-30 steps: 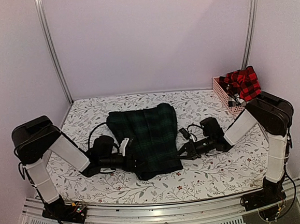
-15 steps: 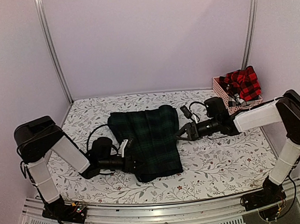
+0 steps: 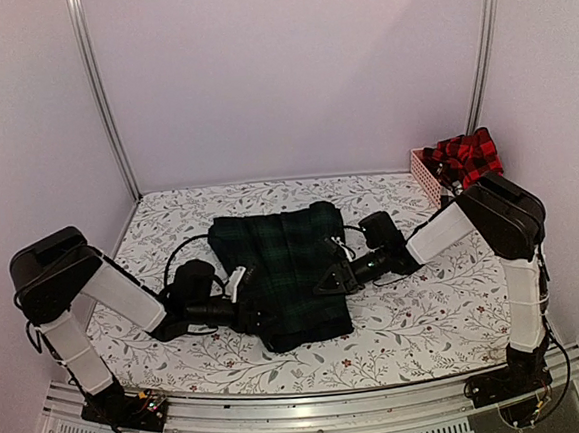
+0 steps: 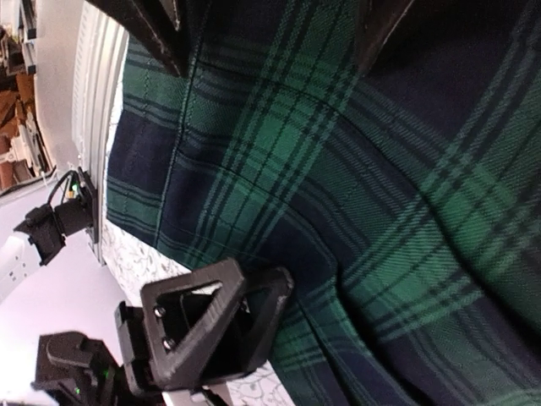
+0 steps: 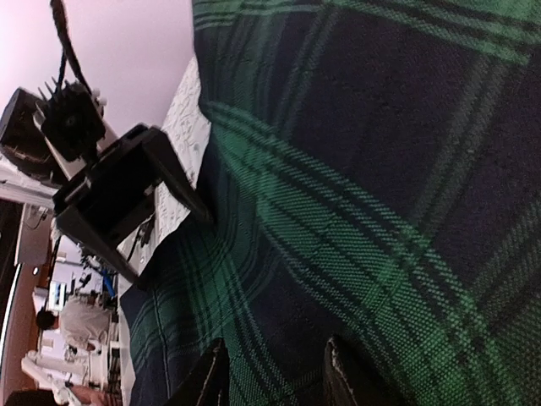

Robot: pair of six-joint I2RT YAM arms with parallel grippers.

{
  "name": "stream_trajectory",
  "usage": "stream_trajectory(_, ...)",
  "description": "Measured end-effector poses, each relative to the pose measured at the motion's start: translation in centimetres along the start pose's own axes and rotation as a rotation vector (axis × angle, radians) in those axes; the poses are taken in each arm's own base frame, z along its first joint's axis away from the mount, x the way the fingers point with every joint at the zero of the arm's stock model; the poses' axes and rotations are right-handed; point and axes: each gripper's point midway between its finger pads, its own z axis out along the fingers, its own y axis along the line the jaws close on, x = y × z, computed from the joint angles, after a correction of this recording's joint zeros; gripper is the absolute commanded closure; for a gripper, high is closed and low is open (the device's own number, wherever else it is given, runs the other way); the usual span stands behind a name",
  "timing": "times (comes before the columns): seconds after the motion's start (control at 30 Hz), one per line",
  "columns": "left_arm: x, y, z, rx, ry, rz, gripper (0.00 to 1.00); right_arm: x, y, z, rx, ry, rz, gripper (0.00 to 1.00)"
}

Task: Fold and stack the mixed laundry pile
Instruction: Pick up the rectangle-folded skirt from the center of the board.

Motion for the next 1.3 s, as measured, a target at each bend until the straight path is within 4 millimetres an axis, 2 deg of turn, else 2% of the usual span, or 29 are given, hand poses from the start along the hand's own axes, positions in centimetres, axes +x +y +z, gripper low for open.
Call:
stream_trajectory(0.03,-0.2,0.0,-0.4,-0.022,-0.004,0.014,0.17,0.6,-0.7,0.1,0.003,0.011,0.018,0.63)
stream_trajectory(0.1,-1.0,-0.4,-1.1,-0.07,-0.025,0.068,0.07,0.7,-0.7,0.1,-0.017,0.009,0.008,0.64)
stream_trajectory(0.17,-3.1,-1.2,-2.3,-0.166,-0.088,0.167,0.01,0.8,-0.7,0.0,-0.023,0.007,0.002,0.64)
stream_trajectory(0.2,-3.1,-2.4,-2.1,-0.165,-0.092,0.209,0.0,0.9,-0.7,0.0,-0.025,0.006,0.0,0.64)
stream_trajectory(0.33,-5.4,-7.2,-2.2,-0.258,-0.147,0.43,0.0,1.0,-0.7,0.0,-0.026,0.001,-0.007,0.64)
stream_trajectory(0.43,-6.0,-8.9,-2.1,-0.366,-0.144,0.556,0.0,1.0,-0.8,0.0,-0.023,-0.002,-0.01,0.64)
stream_trajectory(0.53,-4.8,-8.9,-1.3,-0.51,-0.066,0.66,0.0,1.1,-0.8,-0.1,-0.021,-0.006,-0.016,0.64)
stream_trajectory(0.6,-3.0,-8.2,-0.4,-0.604,0.012,0.744,0.0,1.1,-0.9,-0.1,-0.022,-0.009,-0.021,0.64)
stream_trajectory(0.67,0.0,-6.8,0.3,-0.689,0.125,0.844,0.0,1.1,-0.9,-0.1,-0.023,-0.01,-0.025,0.64)
stream_trajectory(0.77,3.8,-4.7,0.2,-0.765,0.28,0.969,0.0,1.1,-0.8,-0.1,-0.024,-0.012,-0.028,0.64)
stream_trajectory(0.87,4.5,-4.8,0.0,-0.782,0.305,1.029,0.0,1.1,-0.8,-0.1,-0.025,-0.012,-0.029,0.64)
stream_trajectory(1.0,4.3,-4.8,0.4,-0.807,0.307,1.067,0.0,1.1,-0.8,-0.1,-0.025,-0.012,-0.03,0.64)
stream_trajectory(1.07,3.8,-5.0,1.3,-0.824,0.291,1.086,0.05,1.1,-0.8,-0.1,-0.025,-0.012,-0.03,0.64)
stream_trajectory(1.17,3.1,-5.2,2.7,-0.843,0.26,1.111,0.18,1.1,-0.9,-0.1,-0.025,-0.012,-0.029,0.64)
stream_trajectory(1.3,2.6,-4.8,3.5,-0.857,0.257,1.152,0.48,1.2,-0.8,-0.1,-0.028,-0.012,-0.031,0.64)
